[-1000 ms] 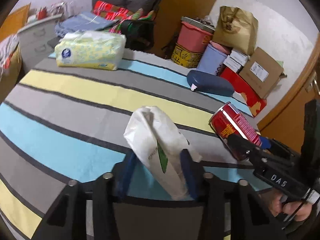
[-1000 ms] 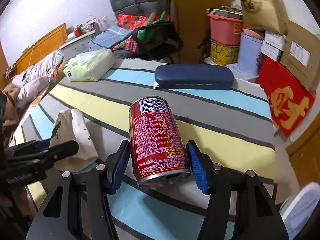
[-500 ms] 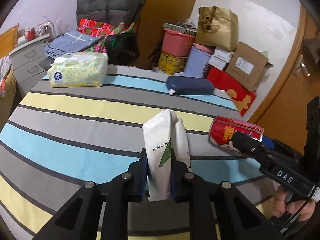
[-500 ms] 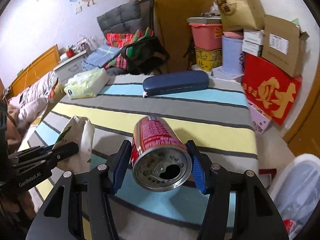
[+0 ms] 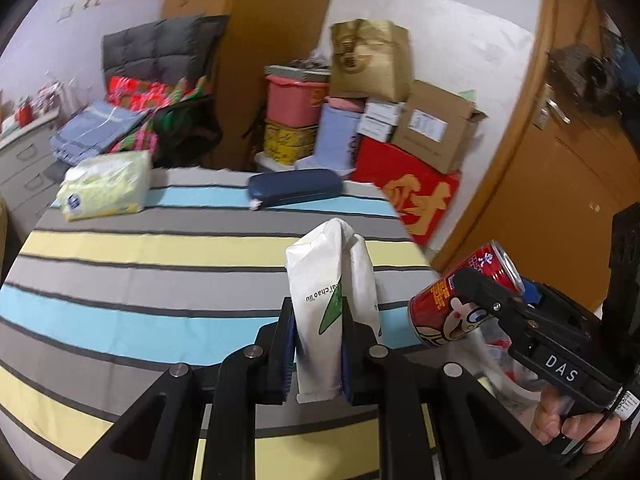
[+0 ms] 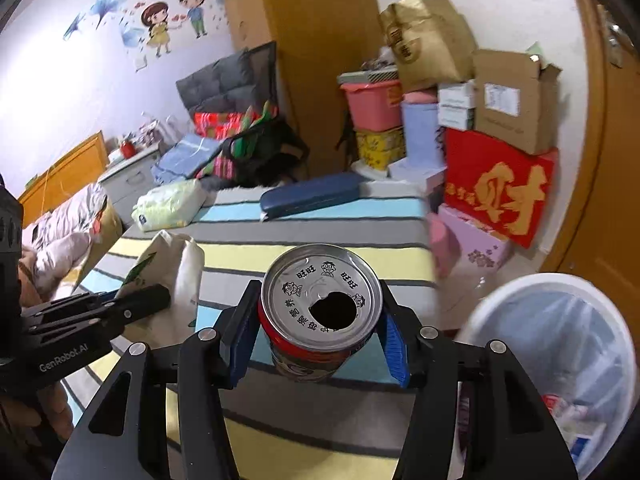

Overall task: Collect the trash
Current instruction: 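Carry the bag and can over the trash bin with both tools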

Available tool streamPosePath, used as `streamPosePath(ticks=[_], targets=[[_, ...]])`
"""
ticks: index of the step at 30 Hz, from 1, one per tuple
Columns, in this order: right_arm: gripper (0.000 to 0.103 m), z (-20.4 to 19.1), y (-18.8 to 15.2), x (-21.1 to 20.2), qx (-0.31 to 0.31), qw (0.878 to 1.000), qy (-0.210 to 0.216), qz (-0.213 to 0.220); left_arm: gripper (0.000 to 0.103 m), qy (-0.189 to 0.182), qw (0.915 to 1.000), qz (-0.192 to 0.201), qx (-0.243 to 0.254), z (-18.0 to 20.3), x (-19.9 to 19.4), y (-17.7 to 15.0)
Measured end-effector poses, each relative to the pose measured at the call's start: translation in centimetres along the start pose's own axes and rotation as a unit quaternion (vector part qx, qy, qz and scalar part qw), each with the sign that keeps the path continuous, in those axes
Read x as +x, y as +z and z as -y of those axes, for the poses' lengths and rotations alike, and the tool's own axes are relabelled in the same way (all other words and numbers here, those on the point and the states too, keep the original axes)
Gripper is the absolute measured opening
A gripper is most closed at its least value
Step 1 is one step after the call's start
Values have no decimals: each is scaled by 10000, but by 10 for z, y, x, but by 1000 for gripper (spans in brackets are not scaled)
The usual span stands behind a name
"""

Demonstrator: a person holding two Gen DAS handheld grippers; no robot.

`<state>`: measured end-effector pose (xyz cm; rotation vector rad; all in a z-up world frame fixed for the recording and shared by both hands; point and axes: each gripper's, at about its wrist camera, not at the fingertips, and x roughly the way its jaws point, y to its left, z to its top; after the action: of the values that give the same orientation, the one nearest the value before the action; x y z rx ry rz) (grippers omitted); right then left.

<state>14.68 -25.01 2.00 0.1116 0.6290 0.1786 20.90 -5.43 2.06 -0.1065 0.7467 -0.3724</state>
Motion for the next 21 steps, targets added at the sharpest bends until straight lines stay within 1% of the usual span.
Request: streamPosePath(ticks=[6, 10, 12, 18, 21], targets=[[55, 23, -2, -29, 170, 9991, -303, 231, 19, -210, 9987, 27, 468, 50, -3, 2], [55, 44, -4, -46, 302, 9970, -646, 308, 19, -382, 9965, 44, 743, 85, -2, 2], [55, 53, -7, -53, 351, 9960, -748, 352, 19, -501, 9946, 41, 907, 106, 0, 1], [55, 80, -14, -70, 557, 9914, -1118, 377, 19, -808, 9892, -52, 1221, 154, 11, -1], [55, 94, -20, -74, 651, 9892, -1279, 284, 19, -934, 9863, -116, 1354, 176, 17, -4]])
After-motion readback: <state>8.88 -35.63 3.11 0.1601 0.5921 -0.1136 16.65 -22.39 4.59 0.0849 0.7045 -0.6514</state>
